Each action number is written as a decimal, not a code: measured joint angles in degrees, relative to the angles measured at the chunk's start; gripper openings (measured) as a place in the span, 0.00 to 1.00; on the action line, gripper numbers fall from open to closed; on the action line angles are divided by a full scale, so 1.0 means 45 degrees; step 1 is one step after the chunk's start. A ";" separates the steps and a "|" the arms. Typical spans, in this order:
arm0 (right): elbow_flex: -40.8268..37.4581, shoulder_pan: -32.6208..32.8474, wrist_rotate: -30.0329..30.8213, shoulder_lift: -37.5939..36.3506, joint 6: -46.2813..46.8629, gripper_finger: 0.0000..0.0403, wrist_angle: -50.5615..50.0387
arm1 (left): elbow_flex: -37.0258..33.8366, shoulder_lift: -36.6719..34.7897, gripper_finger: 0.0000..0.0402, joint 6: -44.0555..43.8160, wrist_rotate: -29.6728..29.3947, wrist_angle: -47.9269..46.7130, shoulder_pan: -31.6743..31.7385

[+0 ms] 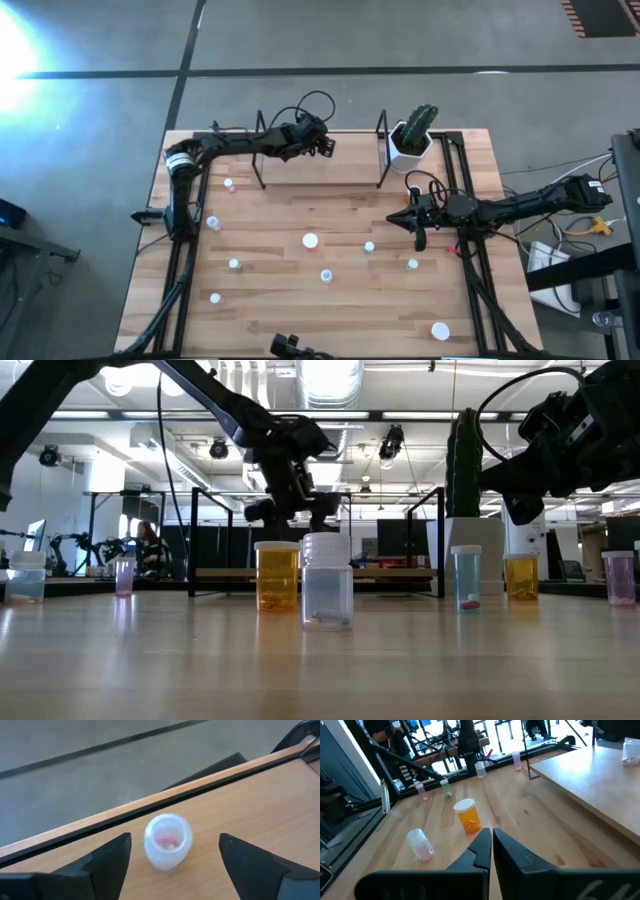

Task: Pick and place medicine bottles onto shelf by color
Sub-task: Put the middle orange medicine bottle on the shelf

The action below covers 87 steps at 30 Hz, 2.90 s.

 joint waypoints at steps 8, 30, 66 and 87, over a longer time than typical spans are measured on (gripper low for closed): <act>0.0000 0.0000 0.0000 0.0000 -0.0004 0.02 -0.0004 | 0.0105 -0.1168 0.71 0.1583 -0.0083 0.0129 -0.0312; 0.0000 0.0000 -0.0022 0.0005 0.0336 0.02 -0.0034 | -0.3990 -0.2572 0.71 0.5790 -0.0176 0.5145 -0.8383; 0.0002 0.0000 -0.0005 0.0010 0.0453 0.02 0.0092 | -0.9404 -0.3295 0.71 -0.0887 -0.3635 0.7540 -1.1936; 0.0000 0.0000 -0.0005 0.0010 0.0443 0.02 0.0078 | -0.8910 -0.1656 0.67 -0.0773 -0.4301 0.8828 -1.1093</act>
